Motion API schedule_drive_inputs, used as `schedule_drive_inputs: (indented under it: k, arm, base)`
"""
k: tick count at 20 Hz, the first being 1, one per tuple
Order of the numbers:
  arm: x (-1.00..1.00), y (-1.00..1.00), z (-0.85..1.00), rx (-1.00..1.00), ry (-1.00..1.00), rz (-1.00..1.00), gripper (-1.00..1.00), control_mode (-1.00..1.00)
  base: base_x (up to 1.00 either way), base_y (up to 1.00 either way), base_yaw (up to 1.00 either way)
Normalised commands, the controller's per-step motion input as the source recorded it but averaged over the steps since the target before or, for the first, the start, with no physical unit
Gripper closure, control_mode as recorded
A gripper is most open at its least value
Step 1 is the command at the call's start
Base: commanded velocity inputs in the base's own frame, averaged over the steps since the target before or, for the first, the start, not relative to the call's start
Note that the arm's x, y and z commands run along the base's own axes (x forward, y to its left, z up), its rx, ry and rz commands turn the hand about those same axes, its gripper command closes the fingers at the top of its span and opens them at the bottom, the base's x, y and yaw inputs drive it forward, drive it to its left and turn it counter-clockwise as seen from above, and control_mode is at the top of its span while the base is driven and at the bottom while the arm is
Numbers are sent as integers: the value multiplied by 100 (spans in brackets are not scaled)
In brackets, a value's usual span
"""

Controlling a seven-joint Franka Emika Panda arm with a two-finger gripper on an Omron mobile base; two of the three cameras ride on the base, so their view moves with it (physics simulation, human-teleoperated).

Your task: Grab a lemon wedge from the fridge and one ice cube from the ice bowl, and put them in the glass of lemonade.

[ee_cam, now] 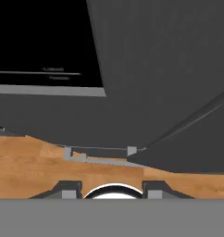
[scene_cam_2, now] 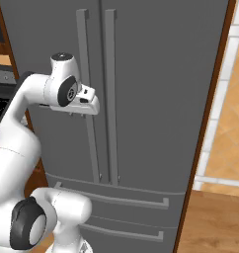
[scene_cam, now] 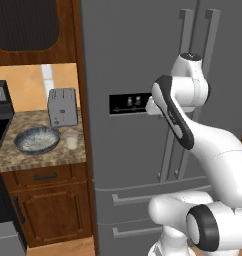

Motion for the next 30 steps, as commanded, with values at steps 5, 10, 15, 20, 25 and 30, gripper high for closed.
schedule_drive_inputs:
  k: [5,10,15,20,25,30]
  arm:
    - [-38,-15,-2,0,-2,-3,-100,-100]
    - [-59,-36,-13,0,0,-3,-100,-100]
    - [-44,-23,-7,0,0,-1,-100,-100]
    - [-13,-2,-6,0,0,0,-100,-100]
    - [0,0,-1,0,0,0,-100,-100]
    - [1,0,-9,0,0,0,-100,-100]
  base:
    - [0,0,0]
    - [0,0,0]
    - [0,0,0]
    - [0,0,0]
    - [0,0,0]
    - [0,0,0]
